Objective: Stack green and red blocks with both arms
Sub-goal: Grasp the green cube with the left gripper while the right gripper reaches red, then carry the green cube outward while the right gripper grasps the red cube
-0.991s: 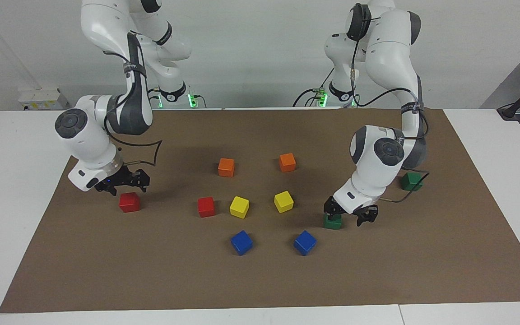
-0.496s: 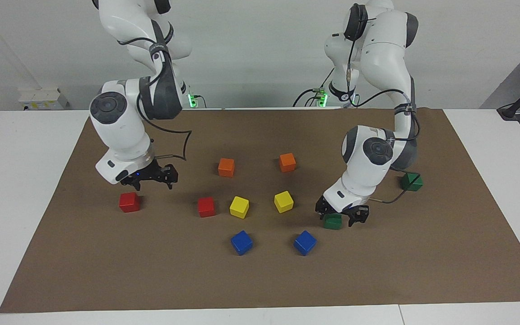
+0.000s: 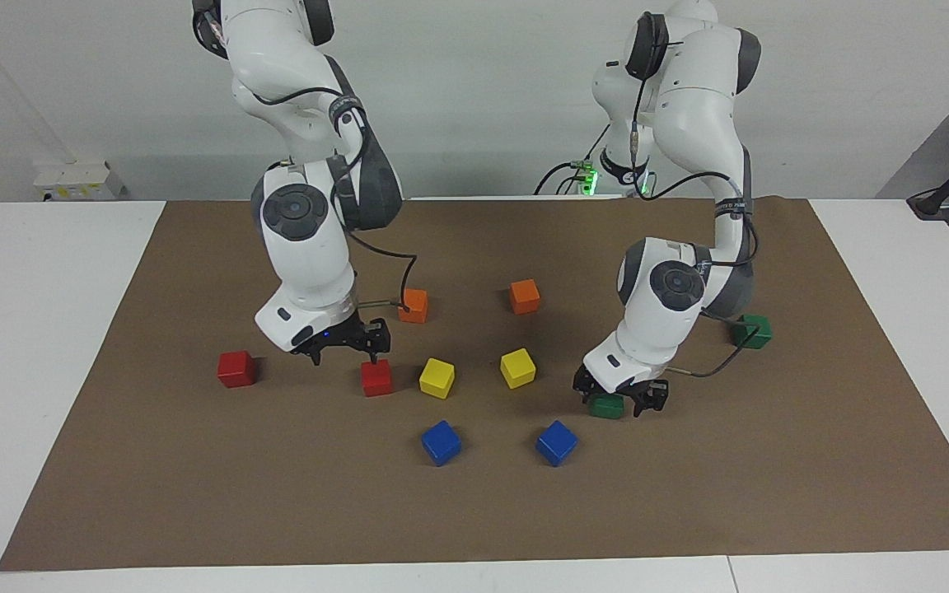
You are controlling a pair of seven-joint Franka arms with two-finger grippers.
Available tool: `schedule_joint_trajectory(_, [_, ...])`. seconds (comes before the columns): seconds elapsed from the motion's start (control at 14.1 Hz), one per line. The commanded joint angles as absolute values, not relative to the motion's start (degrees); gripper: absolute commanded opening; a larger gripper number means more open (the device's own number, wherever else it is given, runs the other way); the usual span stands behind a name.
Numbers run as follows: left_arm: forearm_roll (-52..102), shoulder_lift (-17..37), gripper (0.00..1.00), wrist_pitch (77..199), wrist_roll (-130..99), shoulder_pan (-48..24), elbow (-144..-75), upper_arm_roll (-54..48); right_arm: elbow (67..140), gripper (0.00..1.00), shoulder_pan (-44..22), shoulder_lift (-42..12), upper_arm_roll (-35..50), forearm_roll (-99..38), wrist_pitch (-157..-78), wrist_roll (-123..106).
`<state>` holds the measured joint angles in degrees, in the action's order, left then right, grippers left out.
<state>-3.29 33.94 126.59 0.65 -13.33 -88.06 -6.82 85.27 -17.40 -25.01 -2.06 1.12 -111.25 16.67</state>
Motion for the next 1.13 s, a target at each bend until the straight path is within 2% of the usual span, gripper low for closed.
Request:
schedule_joint_trajectory(0.0, [-4.7, 33.9, 1.0, 128.0, 0.2, -14.1, -89.6, -6.2, 84.6, 0.96, -18.4, -25.9, -2.1, 1.1, -113.7, 18.9])
schedule_joint_trajectory(0.21, [-4.9, 33.7, 0.99, 127.9, 0.1, -14.2, -90.6, -6.2, 87.5, 0.96, -18.4, -26.4, -1.8, 1.1, -116.7, 18.5])
schedule_joint_trajectory(0.28, [-4.9, 33.6, 0.81, 127.5, 0.1, -14.2, -90.6, -6.2, 88.5, 0.97, -18.5, -26.0, -1.6, 1.1, -117.2, 18.5])
schedule_joint_trajectory(0.35, [-4.9, 33.5, 0.43, 126.9, 0.1, -14.2, -90.6, -6.2, 89.4, 0.97, -18.6, -25.8, -1.3, 1.1, -117.7, 18.3])
schedule_joint_trajectory(0.42, [-4.9, 33.4, 0.0, 125.7, 0.2, -14.0, -90.4, -6.1, 90.4, 0.98, -18.6, -25.4, -1.2, 1.1, -118.3, 17.8])
schedule_joint_trajectory(0.78, [-4.1, 32.6, 0.0, 120.5, 0.2, -13.3, -87.8, -5.8, 95.4, 1.0, -18.6, -23.7, -1.3, 1.1, -121.3, 14.1])
schedule_joint_trajectory(1.06, [-1.9, 23.0, 0.0, 112.8, 0.6, -7.2, -90.2, -5.9, 97.8, 1.0, -18.3, -22.9, -1.2, 1.0, -123.6, 11.4])
